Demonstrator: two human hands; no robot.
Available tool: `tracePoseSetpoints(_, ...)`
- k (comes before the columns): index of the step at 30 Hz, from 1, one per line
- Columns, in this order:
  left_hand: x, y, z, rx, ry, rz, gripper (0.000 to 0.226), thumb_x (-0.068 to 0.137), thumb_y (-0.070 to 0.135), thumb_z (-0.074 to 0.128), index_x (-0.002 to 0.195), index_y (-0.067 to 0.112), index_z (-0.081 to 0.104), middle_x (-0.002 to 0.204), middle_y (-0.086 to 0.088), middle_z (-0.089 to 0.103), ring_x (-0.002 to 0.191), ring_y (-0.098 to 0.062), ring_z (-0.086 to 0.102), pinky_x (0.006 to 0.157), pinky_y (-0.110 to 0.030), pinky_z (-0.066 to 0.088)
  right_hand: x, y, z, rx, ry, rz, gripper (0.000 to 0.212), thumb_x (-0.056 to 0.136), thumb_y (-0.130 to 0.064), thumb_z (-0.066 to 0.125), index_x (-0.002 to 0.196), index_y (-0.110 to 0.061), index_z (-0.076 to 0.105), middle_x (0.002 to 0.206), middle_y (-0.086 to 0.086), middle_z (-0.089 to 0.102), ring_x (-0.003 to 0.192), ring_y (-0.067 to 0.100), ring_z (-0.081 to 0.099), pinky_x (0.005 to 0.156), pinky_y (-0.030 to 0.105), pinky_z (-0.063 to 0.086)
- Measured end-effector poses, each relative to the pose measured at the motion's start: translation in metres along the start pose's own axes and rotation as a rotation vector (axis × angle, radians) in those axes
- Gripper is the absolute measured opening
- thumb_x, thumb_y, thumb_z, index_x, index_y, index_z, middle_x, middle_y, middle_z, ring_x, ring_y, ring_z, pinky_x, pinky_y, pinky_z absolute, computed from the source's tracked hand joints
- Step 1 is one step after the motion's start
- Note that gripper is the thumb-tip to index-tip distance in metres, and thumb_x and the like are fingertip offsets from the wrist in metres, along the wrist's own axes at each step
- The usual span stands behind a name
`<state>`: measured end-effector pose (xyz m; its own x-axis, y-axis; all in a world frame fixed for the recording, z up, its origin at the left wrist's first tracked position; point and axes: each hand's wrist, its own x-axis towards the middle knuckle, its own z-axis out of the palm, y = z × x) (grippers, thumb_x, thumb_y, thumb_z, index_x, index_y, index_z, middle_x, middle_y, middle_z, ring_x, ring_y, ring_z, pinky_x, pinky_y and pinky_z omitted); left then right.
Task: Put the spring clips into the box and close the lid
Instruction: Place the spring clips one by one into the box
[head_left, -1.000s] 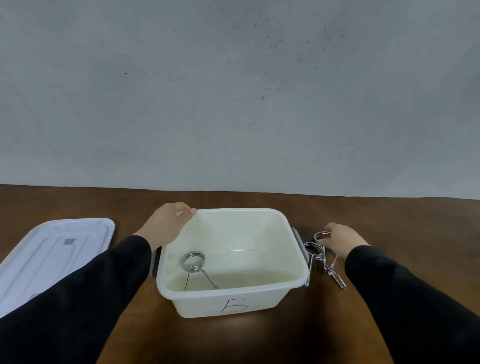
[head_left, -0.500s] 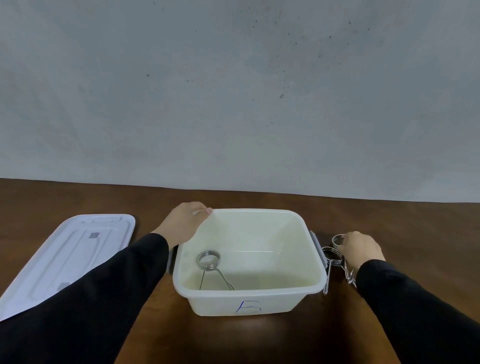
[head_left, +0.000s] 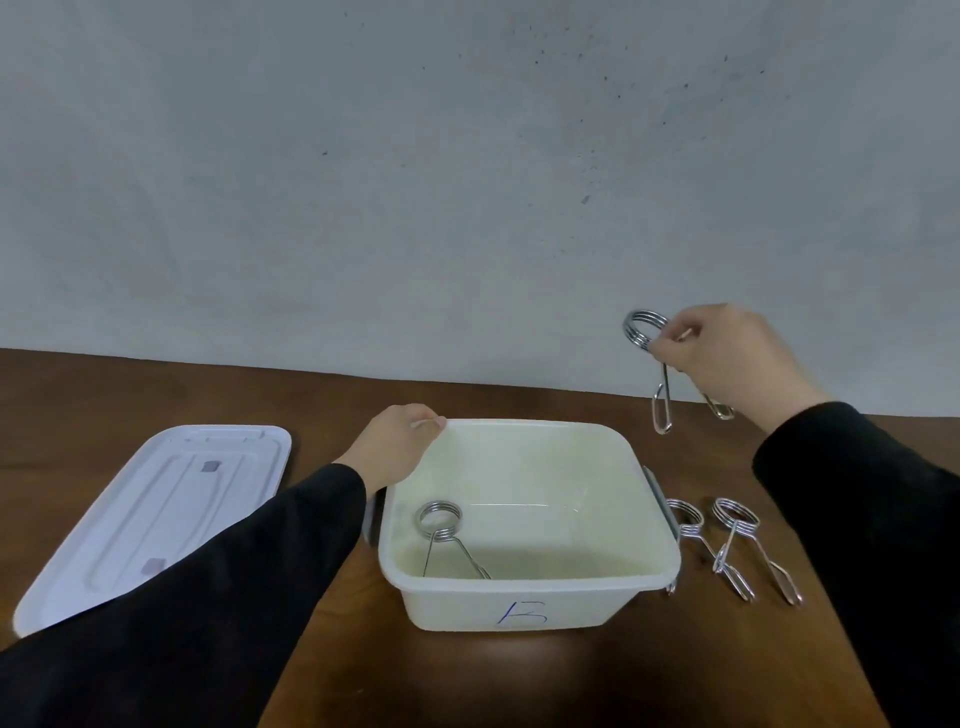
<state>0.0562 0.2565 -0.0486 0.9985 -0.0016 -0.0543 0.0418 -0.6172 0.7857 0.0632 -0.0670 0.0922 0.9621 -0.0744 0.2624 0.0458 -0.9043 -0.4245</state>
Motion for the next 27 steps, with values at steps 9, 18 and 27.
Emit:
tracePoseSetpoints(9, 0.004, -0.004, -0.002, -0.032, -0.027, 0.024, 0.033, 0.100, 0.036, 0.048, 0.113, 0.015, 0.070, 0.101, 0.001, 0.069, 0.094, -0.018, 0.062, 0.078, -0.030, 0.046, -0.065, -0.111, 0.120, -0.170, -0.573, -0.166, 0.023, 0.080, -0.031, 0.070, 0.086, -0.009, 0.076, 0.078, 0.006, 0.074, 0.076, 0.025, 0.069, 0.068, 0.032, 0.054)
tracePoseSetpoints(18, 0.006, -0.010, 0.001, -0.060, -0.017, 0.042, 0.034, 0.100, 0.034, 0.045, 0.117, 0.015, 0.069, 0.119, -0.003, 0.069, 0.112, -0.022, 0.060, 0.091, -0.031, 0.045, -0.076, -0.126, 0.210, -0.238, -0.645, -0.162, 0.026, 0.088, -0.030, 0.070, 0.108, -0.014, 0.068, 0.089, 0.002, 0.064, 0.089, 0.023, 0.068, 0.081, 0.032, 0.054)
tracePoseSetpoints(27, 0.007, -0.011, 0.003, -0.082, -0.004, 0.033, 0.035, 0.101, 0.034, 0.044, 0.118, 0.017, 0.068, 0.118, -0.002, 0.067, 0.106, -0.019, 0.059, 0.085, -0.028, 0.042, -0.079, -0.120, 0.231, -0.303, -0.646, -0.156, 0.039, 0.089, -0.034, 0.072, 0.121, -0.015, 0.067, 0.111, 0.007, 0.072, 0.097, 0.025, 0.070, 0.089, 0.034, 0.054)
